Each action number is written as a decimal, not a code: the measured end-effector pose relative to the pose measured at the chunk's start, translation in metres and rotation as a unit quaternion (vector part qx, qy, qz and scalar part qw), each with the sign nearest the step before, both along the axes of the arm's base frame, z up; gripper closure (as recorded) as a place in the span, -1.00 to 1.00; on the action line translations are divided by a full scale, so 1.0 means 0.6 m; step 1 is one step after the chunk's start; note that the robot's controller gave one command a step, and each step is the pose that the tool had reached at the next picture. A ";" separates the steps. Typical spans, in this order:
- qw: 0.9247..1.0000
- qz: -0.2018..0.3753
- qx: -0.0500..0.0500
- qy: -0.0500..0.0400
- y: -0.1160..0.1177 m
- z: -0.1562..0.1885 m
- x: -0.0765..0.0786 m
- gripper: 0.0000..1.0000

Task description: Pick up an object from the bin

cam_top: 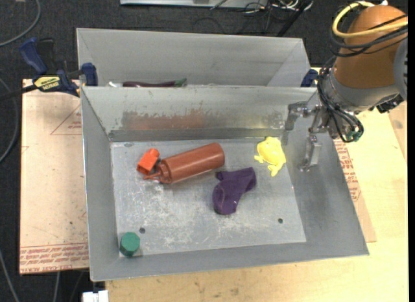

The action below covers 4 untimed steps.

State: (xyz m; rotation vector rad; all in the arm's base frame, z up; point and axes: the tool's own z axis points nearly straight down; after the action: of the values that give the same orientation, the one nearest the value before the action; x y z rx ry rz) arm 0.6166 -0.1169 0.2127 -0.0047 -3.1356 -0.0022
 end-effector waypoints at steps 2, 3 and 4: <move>0.999 0.052 0.000 -0.005 0.033 -0.058 -0.032 -1.00; 0.993 0.121 0.000 -0.004 0.145 -0.085 -0.107 -1.00; 0.981 0.196 0.001 -0.006 0.186 -0.099 -0.109 -1.00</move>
Offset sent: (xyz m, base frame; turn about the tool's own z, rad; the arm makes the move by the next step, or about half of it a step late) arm -0.0751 0.0728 -0.1427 -0.3735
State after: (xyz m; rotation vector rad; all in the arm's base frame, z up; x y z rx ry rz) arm 0.5509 -0.0050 0.1532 0.6133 -3.0868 -0.0043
